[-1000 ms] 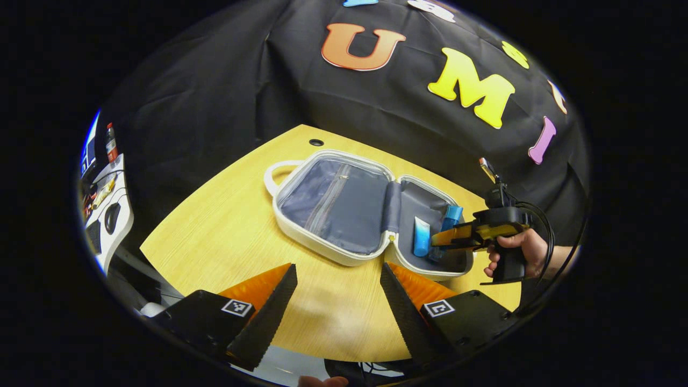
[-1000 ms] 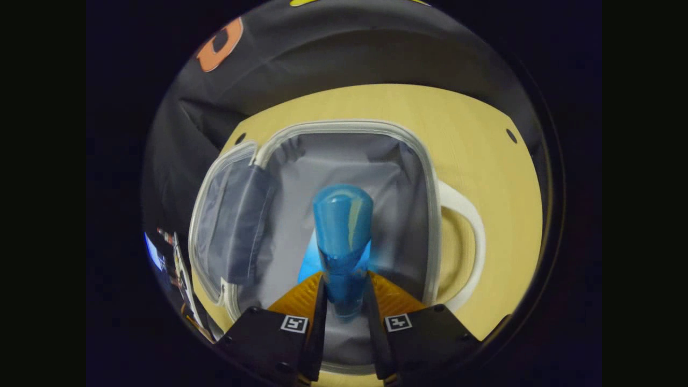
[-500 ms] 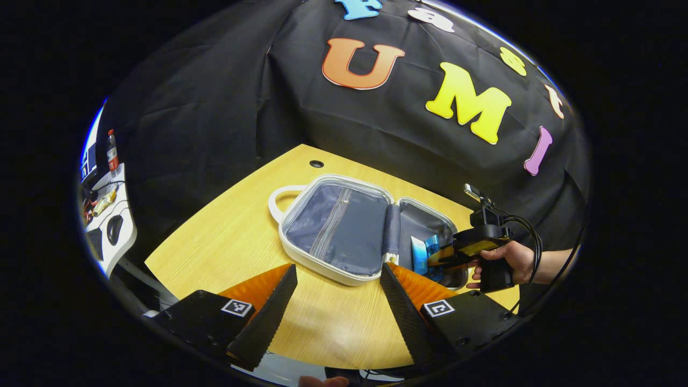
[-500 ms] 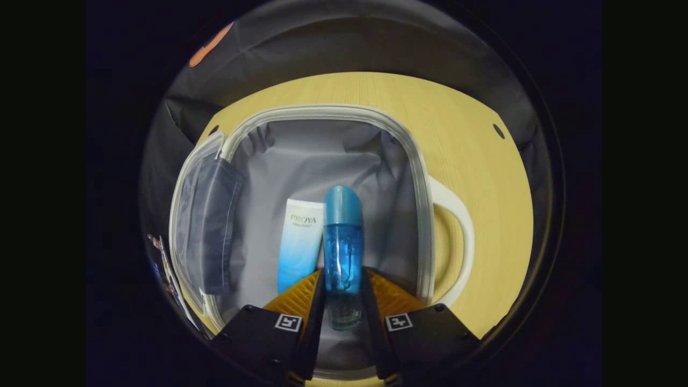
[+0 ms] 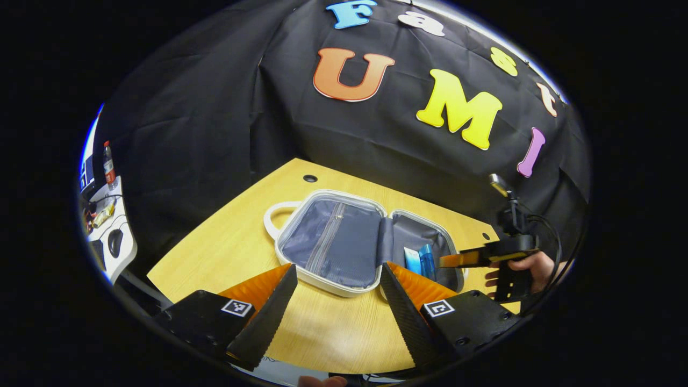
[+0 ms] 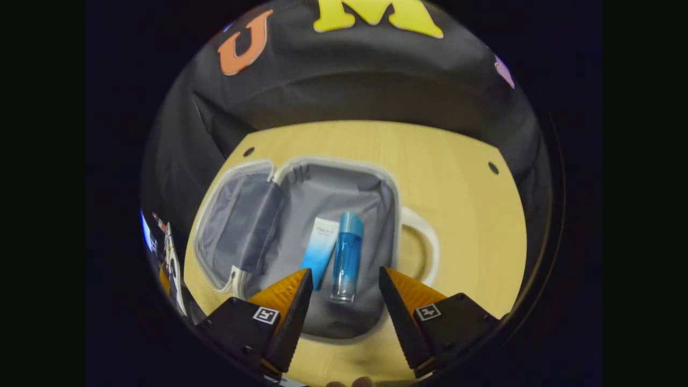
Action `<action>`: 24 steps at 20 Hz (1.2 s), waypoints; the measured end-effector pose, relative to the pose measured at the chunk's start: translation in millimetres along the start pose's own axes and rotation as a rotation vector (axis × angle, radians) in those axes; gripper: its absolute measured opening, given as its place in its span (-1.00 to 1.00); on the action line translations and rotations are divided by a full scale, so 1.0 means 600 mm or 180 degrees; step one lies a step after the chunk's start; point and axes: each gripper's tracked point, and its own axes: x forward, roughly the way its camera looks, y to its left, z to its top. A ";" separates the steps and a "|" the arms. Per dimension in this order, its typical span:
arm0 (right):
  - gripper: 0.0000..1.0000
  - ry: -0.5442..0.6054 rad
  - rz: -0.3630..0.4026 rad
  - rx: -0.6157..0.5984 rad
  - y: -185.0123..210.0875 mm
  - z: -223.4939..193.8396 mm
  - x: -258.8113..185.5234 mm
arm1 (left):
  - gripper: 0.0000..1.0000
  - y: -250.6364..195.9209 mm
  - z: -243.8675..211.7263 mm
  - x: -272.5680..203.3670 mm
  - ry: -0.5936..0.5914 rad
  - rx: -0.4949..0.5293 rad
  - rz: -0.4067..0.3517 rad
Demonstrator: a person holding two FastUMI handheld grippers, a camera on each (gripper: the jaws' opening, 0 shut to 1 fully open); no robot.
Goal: First open the suitcase, pack the skin care products into it, and then close the suitcase.
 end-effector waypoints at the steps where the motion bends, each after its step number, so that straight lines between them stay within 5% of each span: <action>1: 0.50 -0.0214 0.0023 -0.0012 -0.004 0.019 -0.032 | 0.99 0.007 0.011 0.001 -0.0050 0.0028 0.0037; 10: 0.56 -0.2154 -0.0043 -0.0541 -0.058 0.142 -0.358 | 0.99 0.106 0.049 0.043 -0.0276 -0.0234 0.0097; 16: 0.56 -0.2355 -0.0100 -0.0688 -0.079 0.147 -0.429 | 0.97 0.206 0.048 0.135 -0.0279 -0.1067 -0.0230; 24: 0.56 -0.2259 -0.0396 -0.0807 -0.125 0.139 -0.451 | 0.93 0.285 0.019 0.284 0.0004 -0.1787 -0.0405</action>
